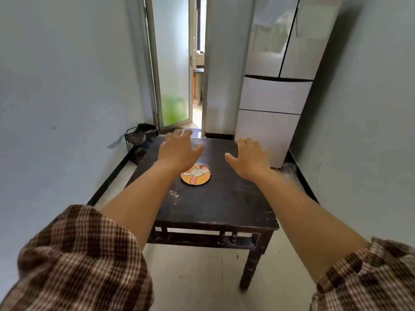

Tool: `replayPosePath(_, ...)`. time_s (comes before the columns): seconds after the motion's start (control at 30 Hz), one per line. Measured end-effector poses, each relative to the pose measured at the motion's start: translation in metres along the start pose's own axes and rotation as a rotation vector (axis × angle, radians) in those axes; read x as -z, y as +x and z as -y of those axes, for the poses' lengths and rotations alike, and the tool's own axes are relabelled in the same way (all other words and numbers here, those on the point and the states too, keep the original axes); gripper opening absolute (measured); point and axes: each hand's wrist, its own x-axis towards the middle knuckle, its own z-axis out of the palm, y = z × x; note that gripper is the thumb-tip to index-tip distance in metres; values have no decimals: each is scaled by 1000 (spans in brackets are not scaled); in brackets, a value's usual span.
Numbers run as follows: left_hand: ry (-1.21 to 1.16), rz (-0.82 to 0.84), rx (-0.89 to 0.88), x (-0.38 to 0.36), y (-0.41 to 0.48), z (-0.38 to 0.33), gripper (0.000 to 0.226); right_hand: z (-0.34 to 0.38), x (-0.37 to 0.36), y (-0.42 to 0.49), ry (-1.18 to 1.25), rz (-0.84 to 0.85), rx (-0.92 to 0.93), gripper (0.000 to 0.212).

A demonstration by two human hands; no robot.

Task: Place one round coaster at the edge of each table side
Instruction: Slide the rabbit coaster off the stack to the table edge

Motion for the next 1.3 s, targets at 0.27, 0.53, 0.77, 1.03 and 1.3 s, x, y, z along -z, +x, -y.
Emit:
replayPosePath(0.27,48,186,192,-101,66,67,57,-15,-112,74,12,241,-73,59)
replayPosePath(0.53,55,402,274,-218,139,156,60,-21,-237,149,10,459,-200,56)
replayPosePath(0.77,-42,529,417,-310,172,213,54,-29,-337,192,55,575,-333,48)
replayPosePath(1.03,24,426,378,-357,172,230,54,-46,-384,227,92,500,-394,42)
replayPosePath(1.3,-133,307,601,-364,170,205,63,-39,-390,238,127,411,-390,31)
